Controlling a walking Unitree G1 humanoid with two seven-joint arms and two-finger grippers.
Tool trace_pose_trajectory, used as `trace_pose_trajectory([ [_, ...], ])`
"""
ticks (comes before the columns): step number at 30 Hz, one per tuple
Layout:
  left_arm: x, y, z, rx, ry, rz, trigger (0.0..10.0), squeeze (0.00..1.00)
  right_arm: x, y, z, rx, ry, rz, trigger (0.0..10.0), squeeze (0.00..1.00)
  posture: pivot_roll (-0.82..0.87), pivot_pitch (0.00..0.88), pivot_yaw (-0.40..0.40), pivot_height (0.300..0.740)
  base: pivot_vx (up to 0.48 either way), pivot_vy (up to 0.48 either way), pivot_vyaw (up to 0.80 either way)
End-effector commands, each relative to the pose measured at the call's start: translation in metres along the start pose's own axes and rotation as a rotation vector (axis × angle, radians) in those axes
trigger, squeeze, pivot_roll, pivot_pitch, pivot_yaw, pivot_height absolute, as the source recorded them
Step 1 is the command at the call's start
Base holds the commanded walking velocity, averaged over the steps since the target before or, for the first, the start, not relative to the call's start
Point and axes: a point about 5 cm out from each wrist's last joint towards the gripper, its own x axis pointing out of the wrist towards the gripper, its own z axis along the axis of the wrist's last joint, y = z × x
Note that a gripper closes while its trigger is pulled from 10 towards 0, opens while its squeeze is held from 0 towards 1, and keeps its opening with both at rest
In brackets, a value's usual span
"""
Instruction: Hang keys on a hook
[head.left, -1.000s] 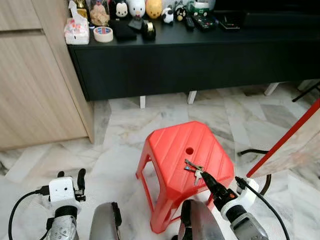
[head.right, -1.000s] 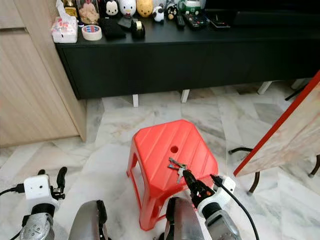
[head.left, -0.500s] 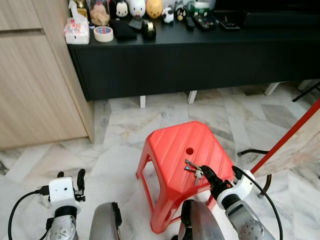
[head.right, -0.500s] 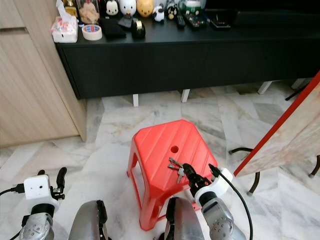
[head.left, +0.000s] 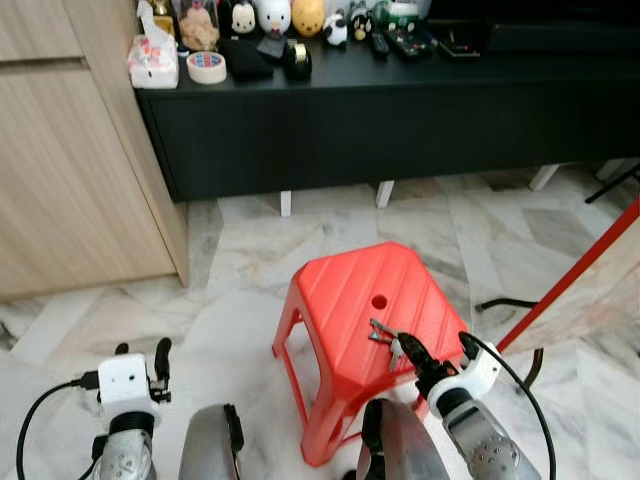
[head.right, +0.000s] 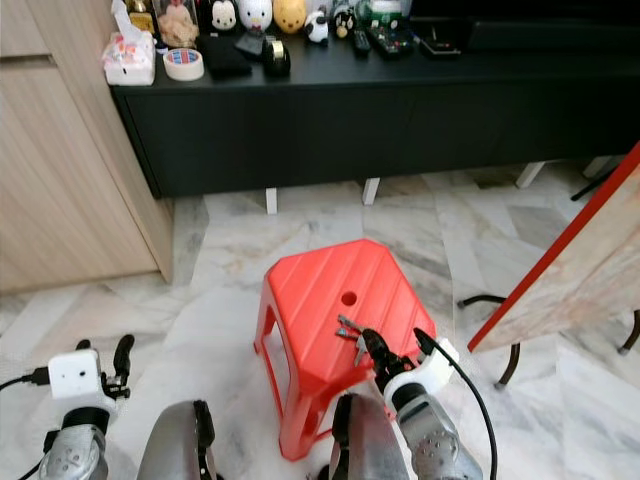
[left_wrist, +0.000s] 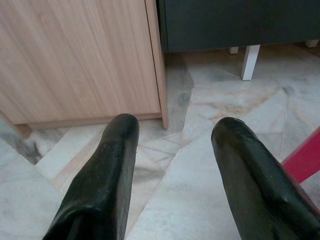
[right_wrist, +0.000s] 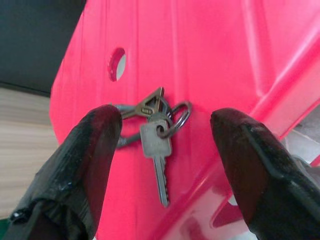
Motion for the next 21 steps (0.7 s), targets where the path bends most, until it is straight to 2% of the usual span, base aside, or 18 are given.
trace_pose_trajectory([
  [1,-0.002,0.000,-0.002,0.003,0.014,-0.005,10.0,0.00,-0.001,-0.005,0.001,0.009,-0.007,-0.024,10.0,0.00,0.12,0.136,-0.117,0.561,0.000,0.000,0.00],
  [5,-0.002,-0.001,-0.002,0.006,0.014,-0.010,10.0,0.00,0.003,-0.007,0.002,0.015,-0.008,-0.030,10.0,0.00,0.12,0.138,-0.114,0.561,0.000,0.000,0.00],
  [15,-0.001,-0.002,-0.002,0.005,0.015,-0.018,10.0,0.00,0.011,0.000,0.004,0.024,-0.005,0.006,10.0,0.00,0.12,0.138,-0.115,0.561,0.000,0.000,0.00],
  [16,-0.001,-0.002,-0.002,0.004,0.015,-0.018,10.0,0.00,0.012,0.001,0.004,0.022,-0.003,0.012,9.3,0.00,0.12,0.138,-0.115,0.561,0.000,0.000,0.00],
  [17,-0.001,-0.002,-0.002,0.005,0.015,-0.018,10.0,0.00,0.013,0.002,0.003,0.020,0.004,0.018,7.1,0.00,0.12,0.138,-0.115,0.561,0.000,0.000,0.00],
  [18,-0.001,-0.002,-0.002,0.004,0.015,-0.018,10.0,0.00,0.013,0.002,0.003,0.020,0.006,0.020,7.1,0.00,0.12,0.138,-0.115,0.561,0.000,0.000,0.00],
  [19,-0.001,-0.002,-0.002,0.005,0.015,-0.017,10.0,0.00,0.013,0.003,0.003,0.021,0.009,0.023,5.3,0.00,0.12,0.138,-0.115,0.561,0.000,0.000,0.00],
  [21,-0.002,-0.002,-0.002,0.005,0.015,-0.017,10.0,0.00,0.014,0.003,0.002,0.021,0.015,0.030,4.0,0.00,0.12,0.138,-0.115,0.561,0.000,0.000,0.00],
])
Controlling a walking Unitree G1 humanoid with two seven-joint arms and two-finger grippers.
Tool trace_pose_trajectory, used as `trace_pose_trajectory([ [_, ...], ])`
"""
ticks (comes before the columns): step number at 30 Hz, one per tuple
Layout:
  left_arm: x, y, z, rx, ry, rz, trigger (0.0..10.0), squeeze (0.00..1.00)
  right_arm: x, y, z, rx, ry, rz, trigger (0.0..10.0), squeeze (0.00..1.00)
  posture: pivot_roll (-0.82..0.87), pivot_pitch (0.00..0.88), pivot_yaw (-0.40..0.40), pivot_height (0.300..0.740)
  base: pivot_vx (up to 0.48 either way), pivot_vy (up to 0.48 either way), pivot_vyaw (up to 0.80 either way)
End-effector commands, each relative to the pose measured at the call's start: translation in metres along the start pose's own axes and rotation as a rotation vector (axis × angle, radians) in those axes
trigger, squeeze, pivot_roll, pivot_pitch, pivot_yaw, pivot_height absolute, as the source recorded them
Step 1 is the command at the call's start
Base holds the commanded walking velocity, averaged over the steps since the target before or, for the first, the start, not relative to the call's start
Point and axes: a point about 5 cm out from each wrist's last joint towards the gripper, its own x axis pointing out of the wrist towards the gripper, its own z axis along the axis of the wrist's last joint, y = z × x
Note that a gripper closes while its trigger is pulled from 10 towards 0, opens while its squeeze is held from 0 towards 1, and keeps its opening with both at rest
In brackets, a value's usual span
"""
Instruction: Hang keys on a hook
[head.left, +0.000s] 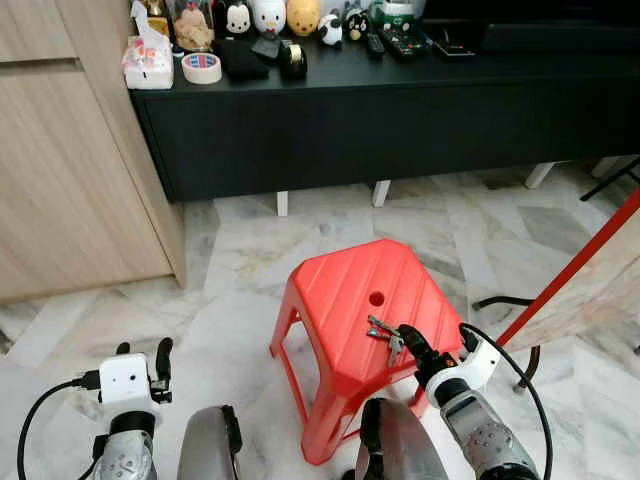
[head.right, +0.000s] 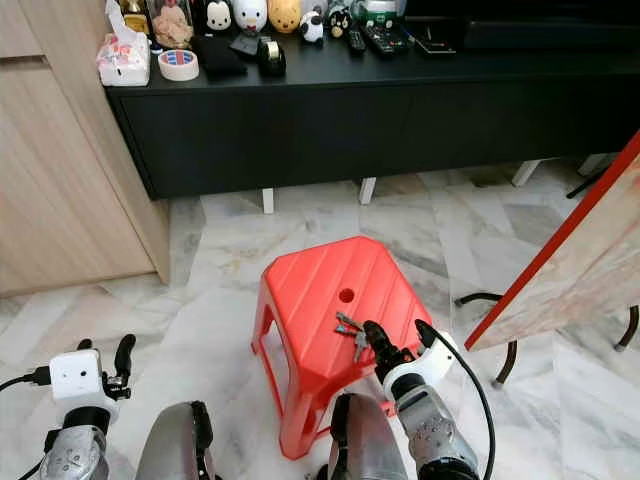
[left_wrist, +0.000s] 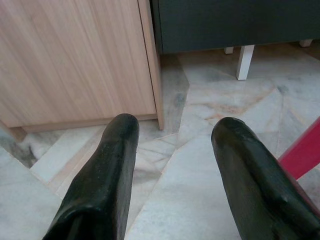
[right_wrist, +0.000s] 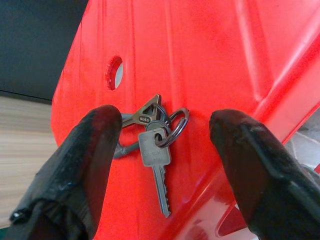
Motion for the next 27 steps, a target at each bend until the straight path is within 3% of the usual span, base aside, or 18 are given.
trace_pose_trajectory([
  [1,-0.002,0.000,-0.002,0.004,0.015,-0.010,10.0,0.00,0.002,0.003,-0.002,-0.004,0.020,0.020,2.7,0.00,0.12,0.138,-0.115,0.561,0.000,0.000,0.00],
  [2,-0.002,0.000,-0.002,0.004,0.015,-0.009,10.0,0.00,0.002,0.004,-0.003,-0.005,0.024,0.028,2.7,0.00,0.12,0.139,-0.116,0.561,0.000,0.000,0.00],
  [3,-0.002,0.000,-0.002,0.003,0.015,-0.009,10.0,0.00,0.002,0.004,-0.003,-0.006,0.027,0.032,4.5,0.00,0.12,0.139,-0.116,0.561,0.000,0.000,0.00],
  [4,-0.002,0.000,-0.002,0.003,0.014,-0.009,10.0,0.00,0.002,0.005,-0.004,-0.015,0.034,0.039,10.0,0.00,0.12,0.139,-0.116,0.561,0.000,0.000,0.00],
  [17,-0.001,-0.001,-0.001,0.001,0.011,-0.014,10.0,0.00,0.004,0.010,-0.005,-0.035,0.046,0.077,10.0,0.00,0.12,0.139,-0.115,0.561,0.000,0.000,0.00],
  [27,-0.001,-0.002,-0.002,0.003,0.013,-0.015,10.0,0.00,0.003,0.000,-0.001,-0.032,0.021,0.012,10.0,0.00,0.12,0.137,-0.116,0.561,0.000,0.000,0.00],
])
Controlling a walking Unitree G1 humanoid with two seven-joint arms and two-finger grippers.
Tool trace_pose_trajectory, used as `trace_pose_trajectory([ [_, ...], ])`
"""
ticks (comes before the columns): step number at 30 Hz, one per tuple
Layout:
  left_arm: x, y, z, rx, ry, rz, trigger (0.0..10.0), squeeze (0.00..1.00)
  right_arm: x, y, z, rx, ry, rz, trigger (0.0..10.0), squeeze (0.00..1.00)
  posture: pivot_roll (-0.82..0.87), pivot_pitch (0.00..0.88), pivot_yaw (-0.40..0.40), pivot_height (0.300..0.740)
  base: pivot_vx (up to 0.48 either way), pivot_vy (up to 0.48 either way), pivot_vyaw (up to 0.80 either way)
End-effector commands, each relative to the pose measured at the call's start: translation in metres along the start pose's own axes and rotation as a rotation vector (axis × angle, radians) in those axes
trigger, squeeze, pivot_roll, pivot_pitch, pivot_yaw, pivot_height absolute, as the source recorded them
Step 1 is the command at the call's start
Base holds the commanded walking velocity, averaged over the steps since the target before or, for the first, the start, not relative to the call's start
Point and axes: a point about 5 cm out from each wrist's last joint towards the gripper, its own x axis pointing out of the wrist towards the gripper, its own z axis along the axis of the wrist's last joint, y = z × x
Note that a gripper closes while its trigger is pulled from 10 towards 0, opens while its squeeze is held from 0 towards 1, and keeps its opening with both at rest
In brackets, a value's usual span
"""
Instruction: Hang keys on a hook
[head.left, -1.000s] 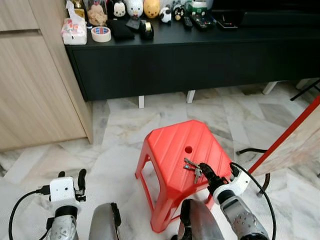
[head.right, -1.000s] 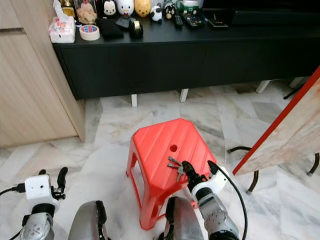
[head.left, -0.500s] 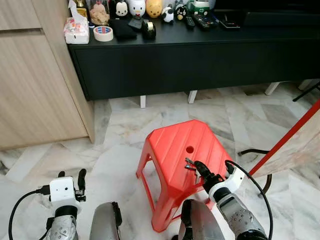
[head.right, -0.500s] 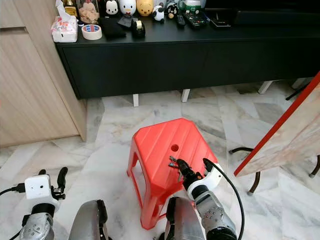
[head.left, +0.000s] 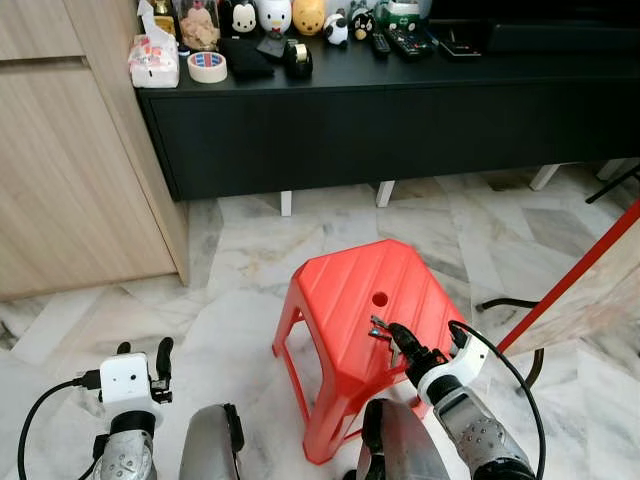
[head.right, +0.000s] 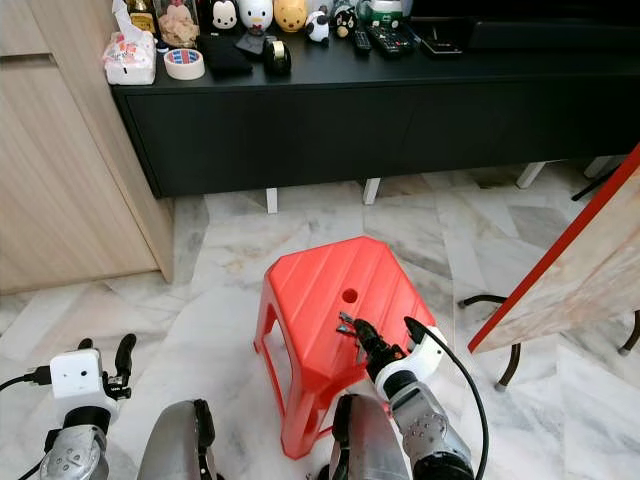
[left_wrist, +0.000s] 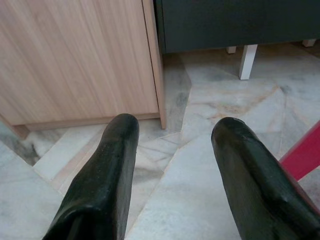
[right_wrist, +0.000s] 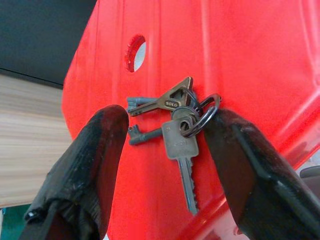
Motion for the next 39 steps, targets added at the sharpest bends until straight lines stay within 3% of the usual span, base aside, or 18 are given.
trace_pose_trajectory([
  [1,-0.0014,-0.0013,-0.0021,0.003,0.014,-0.011,10.0,0.00,-0.0021,-0.0057,0.0038,-0.005,-0.008,-0.029,10.0,0.00,0.12,0.137,-0.116,0.561,0.000,0.000,0.00],
  [6,-0.0016,-0.0013,-0.0022,0.006,0.013,-0.011,10.0,0.00,-0.0015,-0.0067,0.0047,-0.011,-0.012,-0.034,10.0,0.00,0.12,0.136,-0.115,0.561,0.000,0.000,0.00],
  [7,-0.0016,-0.0012,-0.0022,0.006,0.013,-0.011,10.0,0.00,-0.0015,-0.0068,0.0048,-0.011,-0.013,-0.034,5.9,0.00,0.12,0.136,-0.115,0.561,0.000,0.000,0.00],
  [8,-0.0016,-0.0012,-0.0022,0.006,0.013,-0.011,10.0,0.00,-0.0013,-0.0072,0.0048,-0.012,-0.014,-0.035,3.6,0.00,0.12,0.136,-0.115,0.561,0.000,0.000,0.00],
  [9,-0.0016,-0.0011,-0.0023,0.007,0.013,-0.011,10.0,0.00,-0.0013,-0.0074,0.0049,-0.012,-0.015,-0.036,1.6,0.00,0.12,0.136,-0.115,0.561,0.000,0.000,0.00],
  [10,-0.0016,-0.0010,-0.0023,0.007,0.014,-0.011,10.0,0.00,-0.0012,-0.0075,0.0050,-0.012,-0.015,-0.037,1.6,0.00,0.12,0.136,-0.115,0.561,0.000,0.000,0.00],
  [11,-0.0016,-0.0009,-0.0024,0.007,0.014,-0.011,10.0,0.00,-0.0013,-0.0075,0.0050,-0.012,-0.016,-0.038,0.0,0.00,0.12,0.136,-0.115,0.561,0.000,0.000,0.00],
  [39,-0.0031,0.0015,-0.0037,0.014,0.019,-0.007,10.0,0.00,-0.0017,-0.0101,-0.0009,0.002,-0.007,-0.042,0.0,0.00,0.13,0.141,-0.113,0.561,0.000,0.000,0.00],
])
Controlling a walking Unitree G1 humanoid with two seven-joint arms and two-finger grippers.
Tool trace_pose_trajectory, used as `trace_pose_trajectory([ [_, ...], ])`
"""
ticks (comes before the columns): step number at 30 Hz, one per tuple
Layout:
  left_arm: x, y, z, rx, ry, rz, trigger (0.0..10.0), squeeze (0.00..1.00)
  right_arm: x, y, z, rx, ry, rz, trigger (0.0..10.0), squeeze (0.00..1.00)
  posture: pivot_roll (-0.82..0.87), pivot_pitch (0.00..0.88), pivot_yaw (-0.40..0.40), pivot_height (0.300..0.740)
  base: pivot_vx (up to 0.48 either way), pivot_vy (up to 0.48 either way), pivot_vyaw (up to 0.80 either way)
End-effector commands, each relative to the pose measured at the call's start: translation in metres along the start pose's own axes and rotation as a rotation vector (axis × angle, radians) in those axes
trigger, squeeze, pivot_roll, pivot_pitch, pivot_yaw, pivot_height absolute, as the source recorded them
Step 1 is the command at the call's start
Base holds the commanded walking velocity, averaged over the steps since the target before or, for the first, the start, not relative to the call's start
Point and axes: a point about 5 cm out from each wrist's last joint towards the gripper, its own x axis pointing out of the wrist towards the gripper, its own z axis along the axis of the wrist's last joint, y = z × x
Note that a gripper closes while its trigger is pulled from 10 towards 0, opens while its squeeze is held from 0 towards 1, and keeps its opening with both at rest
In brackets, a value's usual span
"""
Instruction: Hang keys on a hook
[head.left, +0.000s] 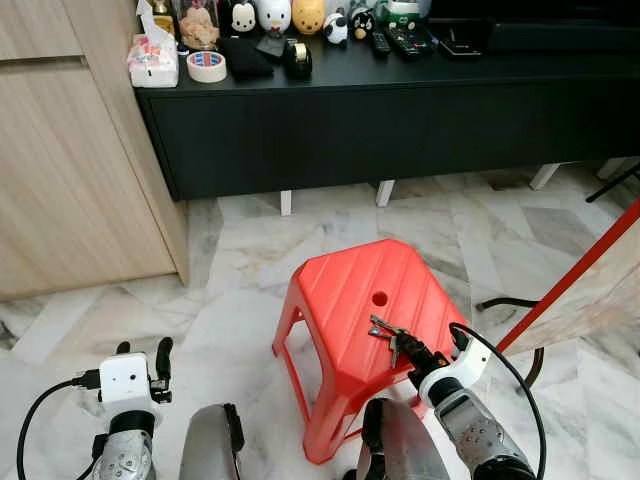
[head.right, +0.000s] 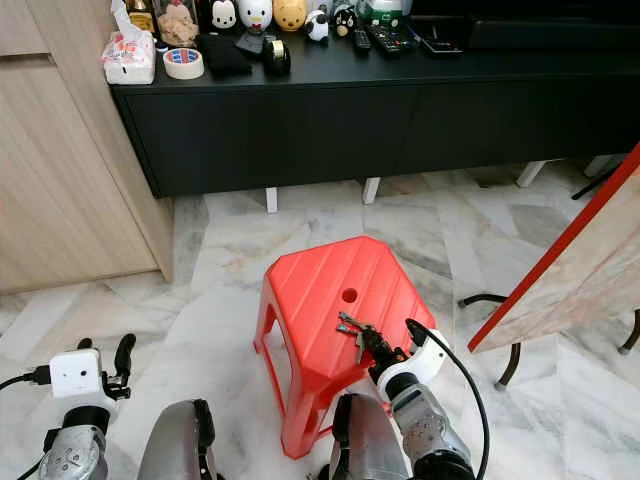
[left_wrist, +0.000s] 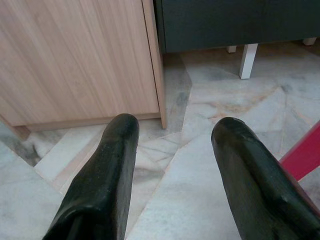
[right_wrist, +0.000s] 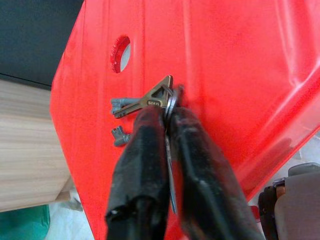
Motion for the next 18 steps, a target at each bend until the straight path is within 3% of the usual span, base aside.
trace_pose_trajectory([
  [1,-0.003,0.001,-0.004,0.009,0.020,-0.007,10.0,0.00,-0.002,-0.004,0.000,0.000,-0.001,-0.015,0.0,0.00,0.13,0.141,-0.113,0.561,0.000,0.000,0.00],
  [11,-0.004,0.000,-0.005,0.010,0.026,-0.010,10.0,0.00,-0.001,-0.004,0.001,-0.018,-0.008,-0.018,0.0,0.00,0.13,0.141,-0.111,0.561,0.000,0.000,0.00],
  [15,-0.004,0.000,-0.008,0.012,0.035,-0.005,10.0,0.00,-0.002,-0.005,0.014,-0.241,-0.080,-0.088,0.0,0.00,0.13,0.134,-0.115,0.561,0.000,0.000,0.00],
  [18,-0.003,0.000,-0.012,0.008,0.055,0.008,10.0,0.00,-0.004,0.004,0.026,-0.297,-0.154,-0.059,0.0,0.00,0.12,0.124,-0.121,0.561,0.000,0.000,0.00],
])
